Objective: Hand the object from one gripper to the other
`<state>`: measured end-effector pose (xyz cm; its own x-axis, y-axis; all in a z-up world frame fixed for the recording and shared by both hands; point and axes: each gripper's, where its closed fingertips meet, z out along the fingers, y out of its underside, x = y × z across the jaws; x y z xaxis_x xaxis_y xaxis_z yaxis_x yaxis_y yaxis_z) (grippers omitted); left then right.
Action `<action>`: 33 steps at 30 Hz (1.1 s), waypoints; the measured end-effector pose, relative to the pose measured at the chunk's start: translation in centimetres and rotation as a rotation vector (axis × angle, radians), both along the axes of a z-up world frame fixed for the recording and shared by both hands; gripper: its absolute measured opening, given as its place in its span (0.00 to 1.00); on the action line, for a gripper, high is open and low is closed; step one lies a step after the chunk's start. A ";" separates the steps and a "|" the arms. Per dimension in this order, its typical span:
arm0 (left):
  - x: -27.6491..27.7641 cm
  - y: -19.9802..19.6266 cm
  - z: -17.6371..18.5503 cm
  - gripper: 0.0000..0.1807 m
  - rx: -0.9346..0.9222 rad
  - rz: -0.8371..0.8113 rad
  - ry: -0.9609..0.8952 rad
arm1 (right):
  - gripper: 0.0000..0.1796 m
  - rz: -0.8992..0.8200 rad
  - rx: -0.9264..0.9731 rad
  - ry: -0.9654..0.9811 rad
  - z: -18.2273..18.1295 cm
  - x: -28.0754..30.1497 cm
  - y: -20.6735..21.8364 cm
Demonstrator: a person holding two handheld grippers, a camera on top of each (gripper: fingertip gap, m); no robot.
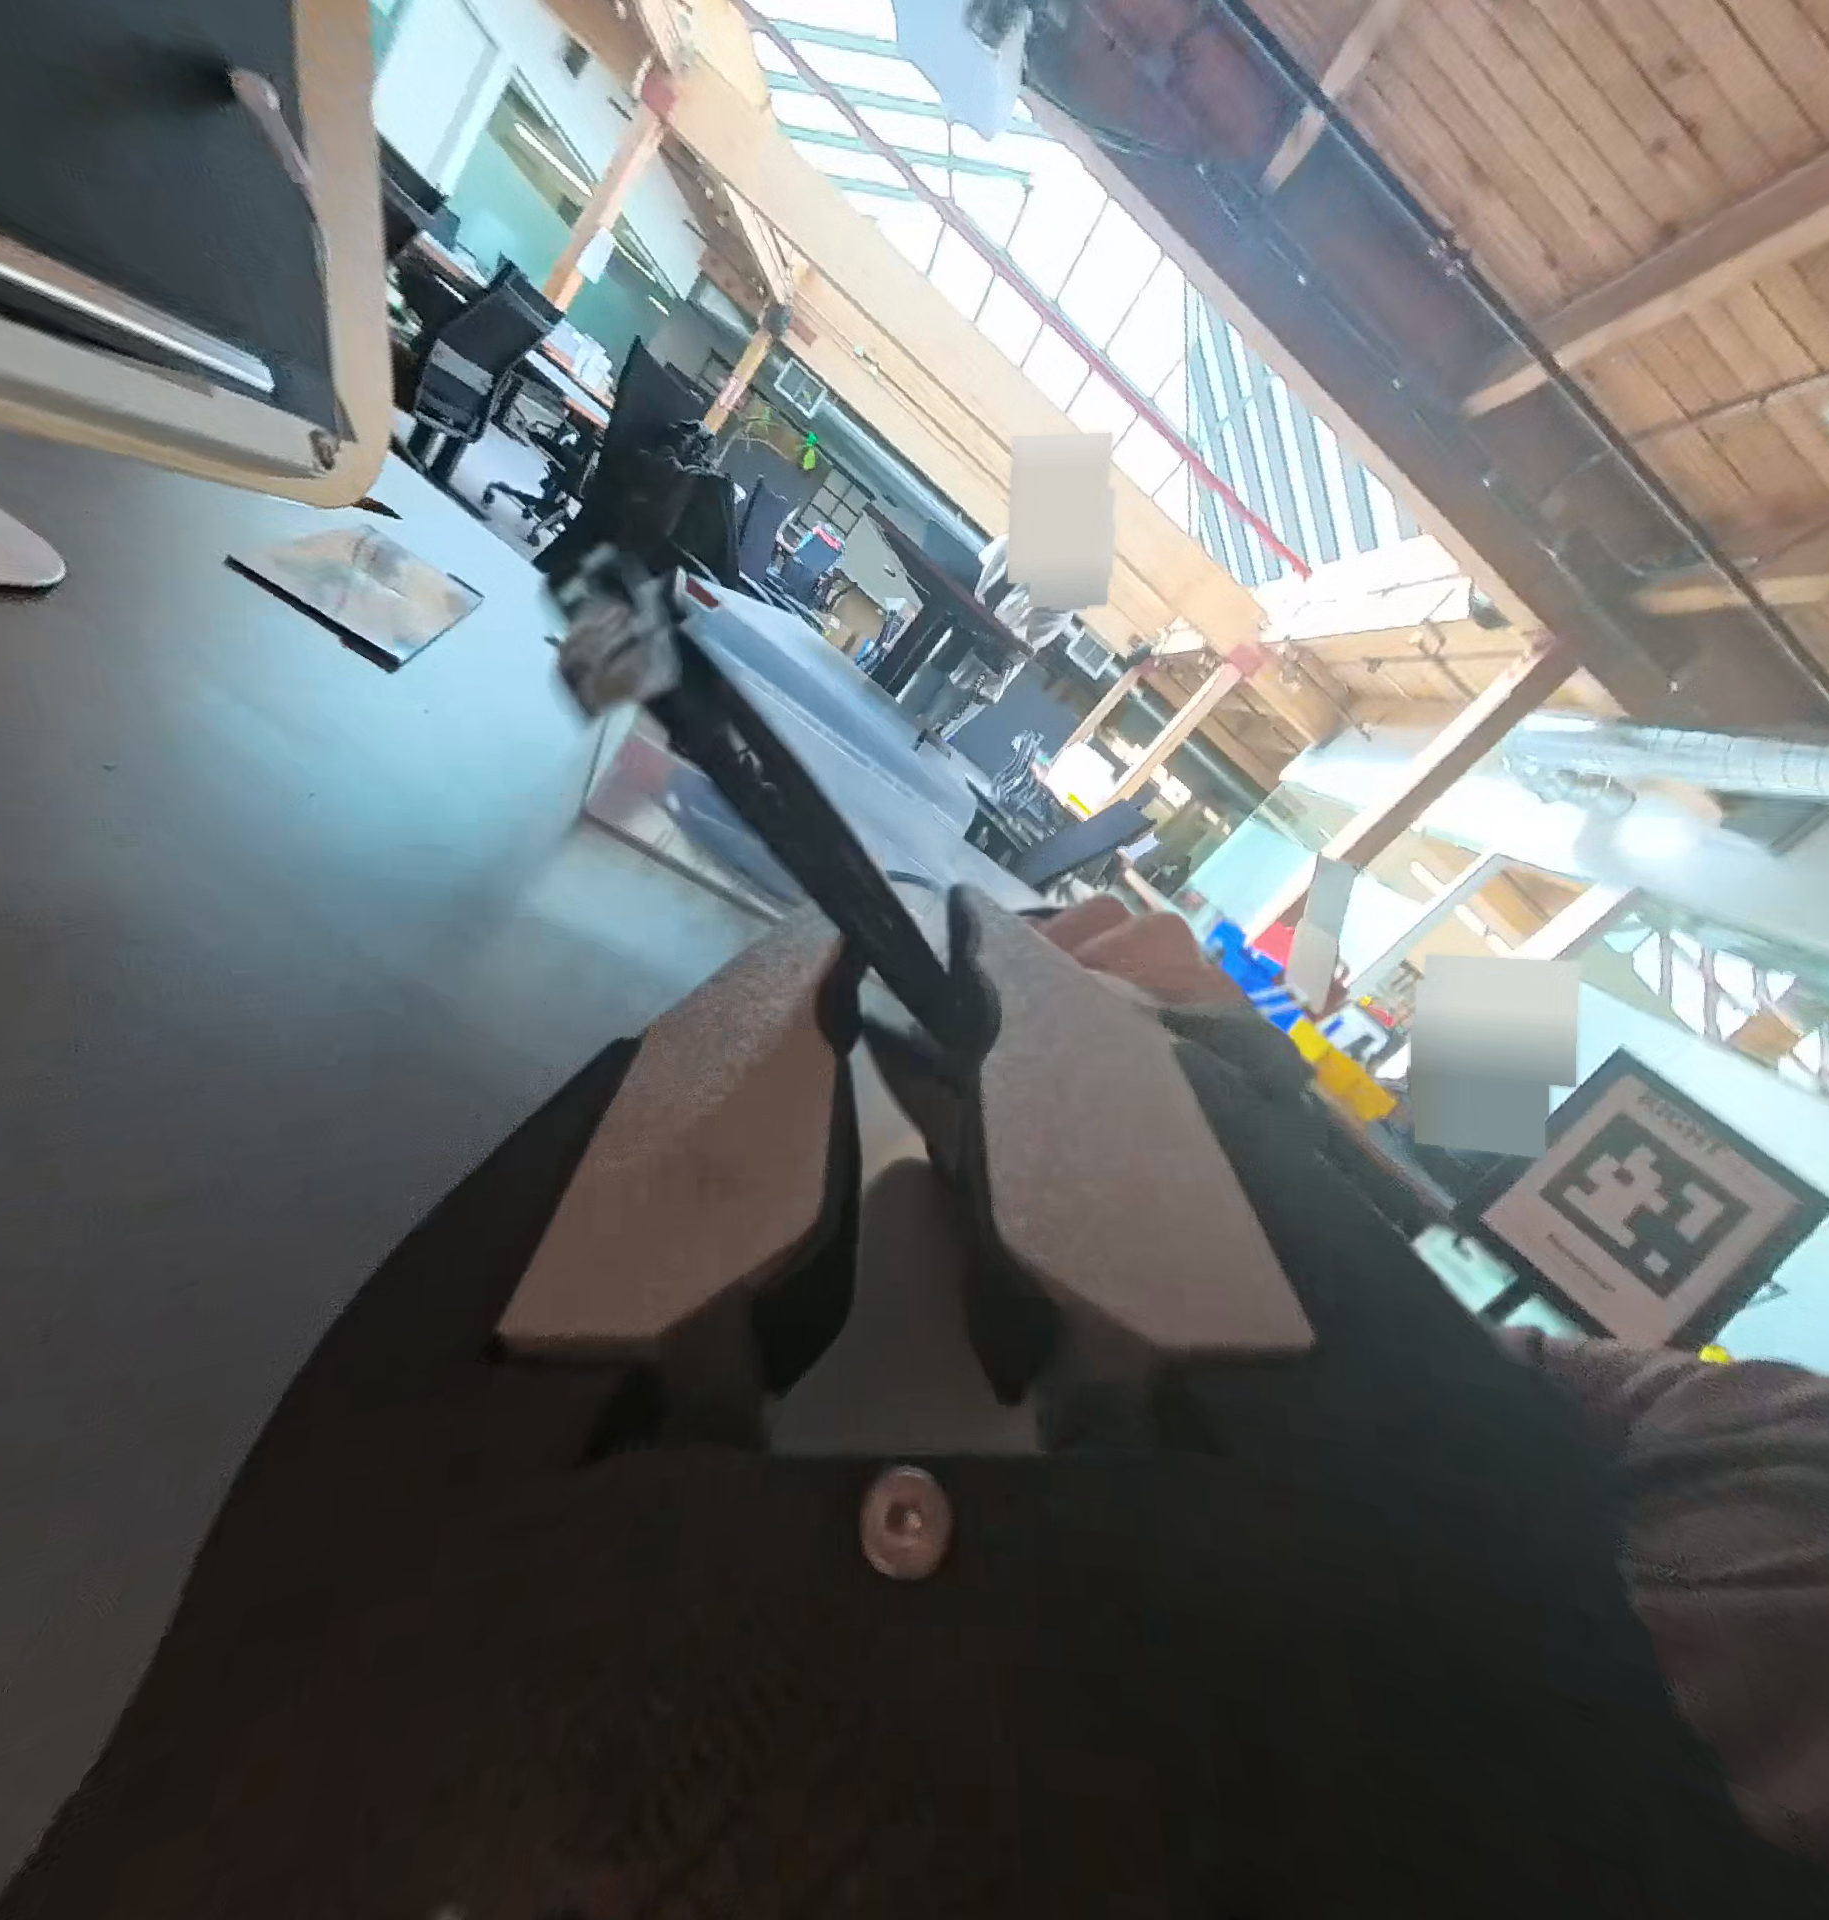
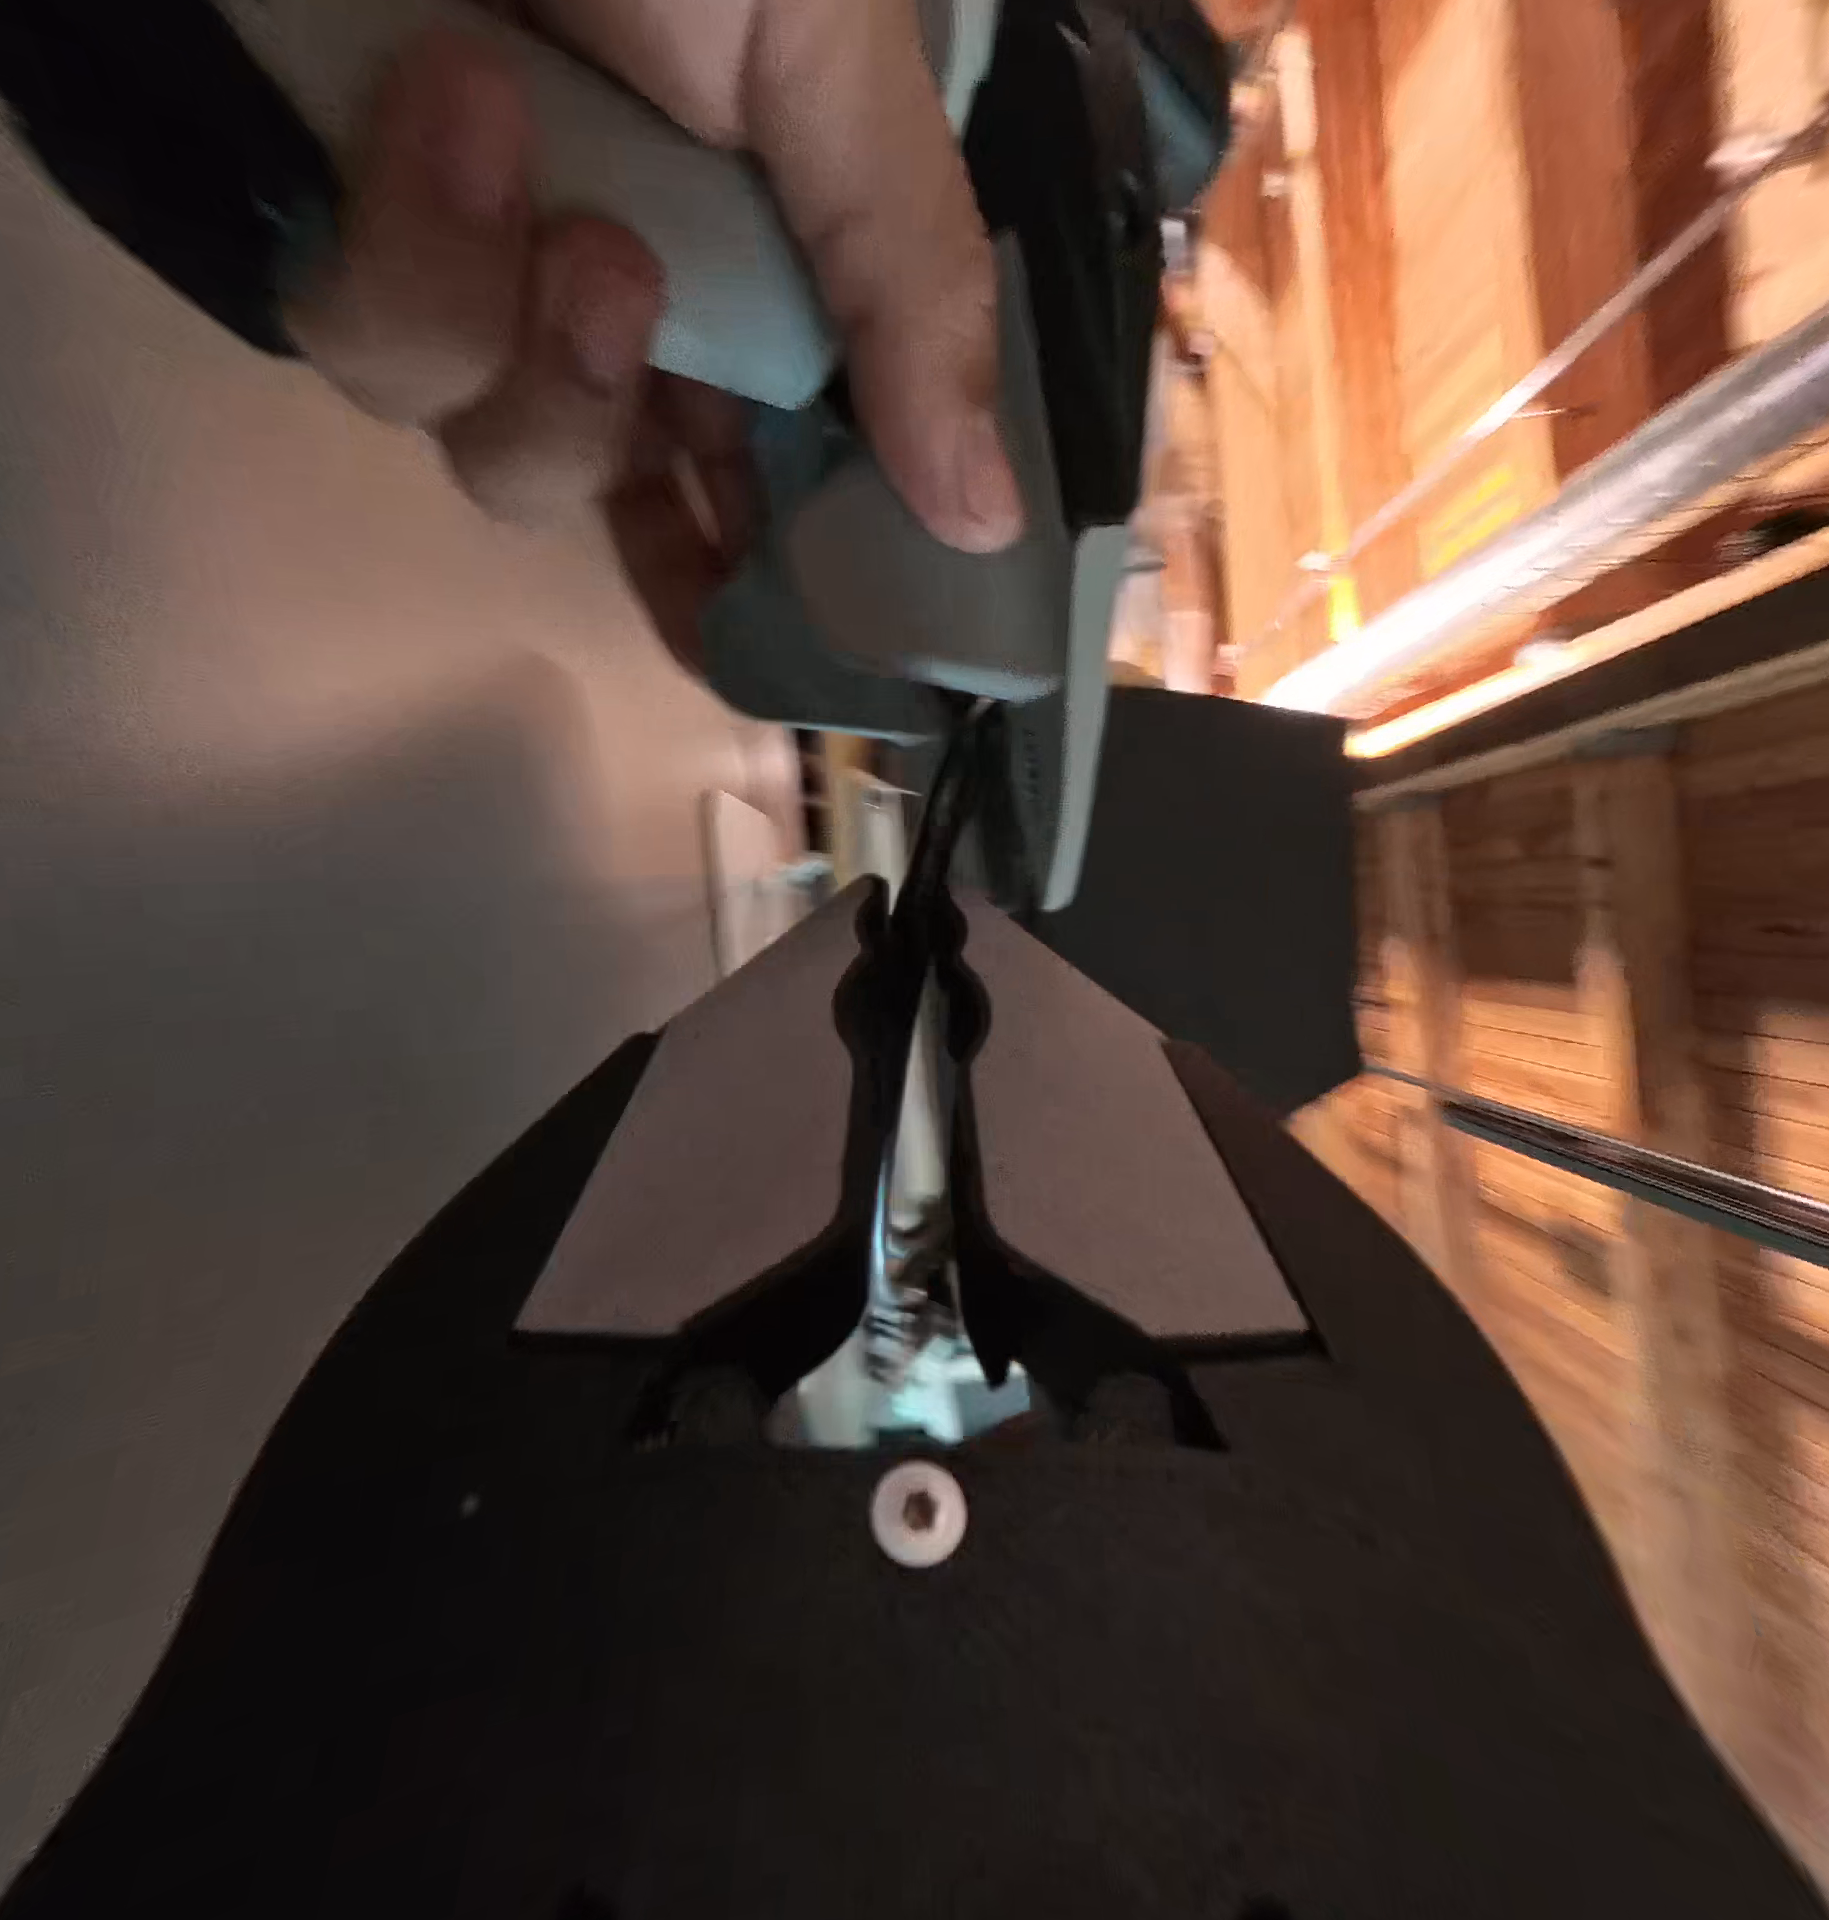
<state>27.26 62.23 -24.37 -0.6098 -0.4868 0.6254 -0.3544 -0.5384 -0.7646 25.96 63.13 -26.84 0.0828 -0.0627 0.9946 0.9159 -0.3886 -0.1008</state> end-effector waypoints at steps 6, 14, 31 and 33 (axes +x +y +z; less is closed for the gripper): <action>-0.6 0.1 -0.7 0.00 0.390 -0.011 -0.021 | 0.10 0.304 -0.184 0.696 -3.0 -1.8 -1.3; -4.2 -2.2 1.6 0.00 0.697 -0.143 -0.185 | 0.12 0.510 0.233 1.192 5.4 3.4 -5.9; -4.9 -4.0 6.1 0.08 0.669 -0.014 -0.428 | 0.06 0.495 0.223 1.120 11.2 2.2 -10.3; -4.3 -3.0 6.4 0.06 0.628 0.070 -0.432 | 0.05 0.316 0.377 1.035 13.3 5.2 -12.3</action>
